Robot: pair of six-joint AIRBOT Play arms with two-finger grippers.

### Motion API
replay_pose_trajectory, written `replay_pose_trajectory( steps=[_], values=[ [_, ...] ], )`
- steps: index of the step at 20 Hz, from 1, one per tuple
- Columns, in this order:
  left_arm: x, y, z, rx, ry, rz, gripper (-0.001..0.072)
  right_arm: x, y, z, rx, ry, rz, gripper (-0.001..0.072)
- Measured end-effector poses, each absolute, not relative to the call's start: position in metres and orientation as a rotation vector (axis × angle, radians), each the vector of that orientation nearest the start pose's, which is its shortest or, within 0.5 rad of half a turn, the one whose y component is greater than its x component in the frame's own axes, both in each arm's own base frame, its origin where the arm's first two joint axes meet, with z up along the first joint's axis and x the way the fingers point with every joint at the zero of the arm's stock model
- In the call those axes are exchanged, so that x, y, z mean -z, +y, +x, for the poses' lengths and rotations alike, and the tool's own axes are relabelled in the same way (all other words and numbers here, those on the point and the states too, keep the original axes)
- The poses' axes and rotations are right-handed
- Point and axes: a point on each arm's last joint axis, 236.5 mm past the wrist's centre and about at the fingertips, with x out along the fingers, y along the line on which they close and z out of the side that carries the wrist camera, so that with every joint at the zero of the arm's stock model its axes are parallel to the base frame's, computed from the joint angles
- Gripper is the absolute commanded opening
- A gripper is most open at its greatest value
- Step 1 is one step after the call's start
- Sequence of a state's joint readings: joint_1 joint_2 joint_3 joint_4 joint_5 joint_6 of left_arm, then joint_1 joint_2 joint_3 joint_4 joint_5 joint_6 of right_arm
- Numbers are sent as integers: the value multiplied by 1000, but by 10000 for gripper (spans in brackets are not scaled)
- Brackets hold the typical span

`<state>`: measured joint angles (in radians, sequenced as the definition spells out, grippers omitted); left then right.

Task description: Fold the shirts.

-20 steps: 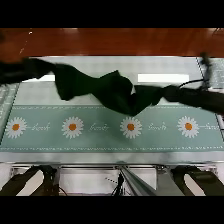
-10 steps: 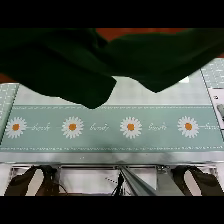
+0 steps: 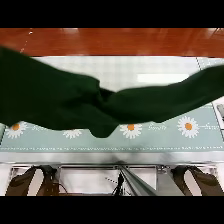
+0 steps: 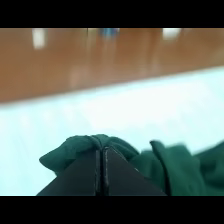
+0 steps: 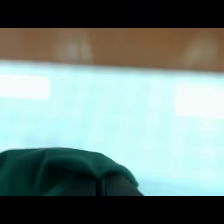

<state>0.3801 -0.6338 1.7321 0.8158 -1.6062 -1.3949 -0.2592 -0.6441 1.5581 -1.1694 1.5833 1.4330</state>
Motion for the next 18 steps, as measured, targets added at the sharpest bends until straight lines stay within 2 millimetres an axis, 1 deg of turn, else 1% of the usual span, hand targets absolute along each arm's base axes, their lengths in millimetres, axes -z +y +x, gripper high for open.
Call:
replay_pose_trajectory(
  steps=[3,5,7,9,10,12,14,15,18],
  values=[
    [-344,-90,196,410,625,-154,21,-287,35,227,-212,821,80,21],
    [-303,-84,205,414,754,-228,21,-256,42,237,-263,961,79,21],
    [-258,-78,218,416,866,-303,22,-222,49,252,-313,1100,51,22],
    [-216,-72,236,410,945,-376,22,-188,50,278,-323,1198,11,22],
    [-194,-69,244,406,982,-411,22,-170,51,295,-321,1231,-5,22],
    [-156,-61,264,381,1019,-480,22,-139,52,333,-306,1255,-19,22],
    [-126,-53,285,352,1029,-539,23,-108,53,370,-291,1252,-19,22],
    [-114,-50,297,339,1023,-567,23,-94,54,387,-285,1245,-16,22],
    [-82,-43,332,305,1007,-650,23,-56,57,430,-259,1216,18,22]
  ],
)
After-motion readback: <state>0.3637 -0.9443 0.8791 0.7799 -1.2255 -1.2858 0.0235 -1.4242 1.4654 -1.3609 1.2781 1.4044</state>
